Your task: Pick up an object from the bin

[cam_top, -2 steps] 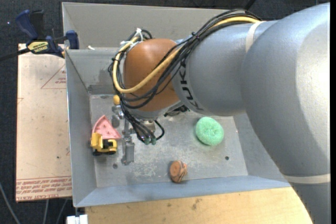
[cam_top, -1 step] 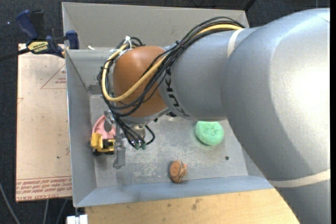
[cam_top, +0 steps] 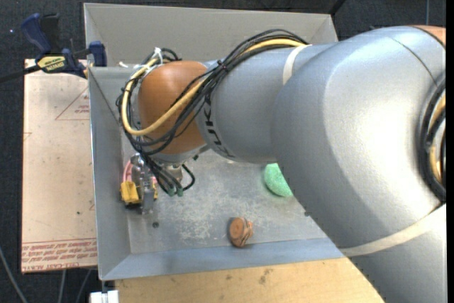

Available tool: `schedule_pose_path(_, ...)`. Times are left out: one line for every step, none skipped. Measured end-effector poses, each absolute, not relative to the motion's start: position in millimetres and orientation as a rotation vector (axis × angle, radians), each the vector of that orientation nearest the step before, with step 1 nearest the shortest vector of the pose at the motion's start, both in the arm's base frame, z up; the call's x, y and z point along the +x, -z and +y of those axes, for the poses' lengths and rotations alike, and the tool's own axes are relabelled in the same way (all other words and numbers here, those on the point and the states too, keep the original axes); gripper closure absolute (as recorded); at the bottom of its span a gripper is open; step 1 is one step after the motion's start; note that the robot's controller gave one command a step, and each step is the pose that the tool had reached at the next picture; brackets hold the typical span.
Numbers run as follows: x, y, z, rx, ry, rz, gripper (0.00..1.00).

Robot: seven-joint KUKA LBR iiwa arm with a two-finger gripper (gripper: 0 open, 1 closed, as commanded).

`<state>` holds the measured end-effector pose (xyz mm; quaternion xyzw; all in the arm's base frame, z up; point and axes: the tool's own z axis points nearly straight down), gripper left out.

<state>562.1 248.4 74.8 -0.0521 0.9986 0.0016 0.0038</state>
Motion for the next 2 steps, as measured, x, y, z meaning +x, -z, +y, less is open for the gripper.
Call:
schedule_pose_path(562.2, -74.8, 248.4, -0.163, -0.005, 3.130, 1.00)
schedule_pose_path(570.8, -273.7, 251.1, -0.212, -0.004, 3.128, 1.00)
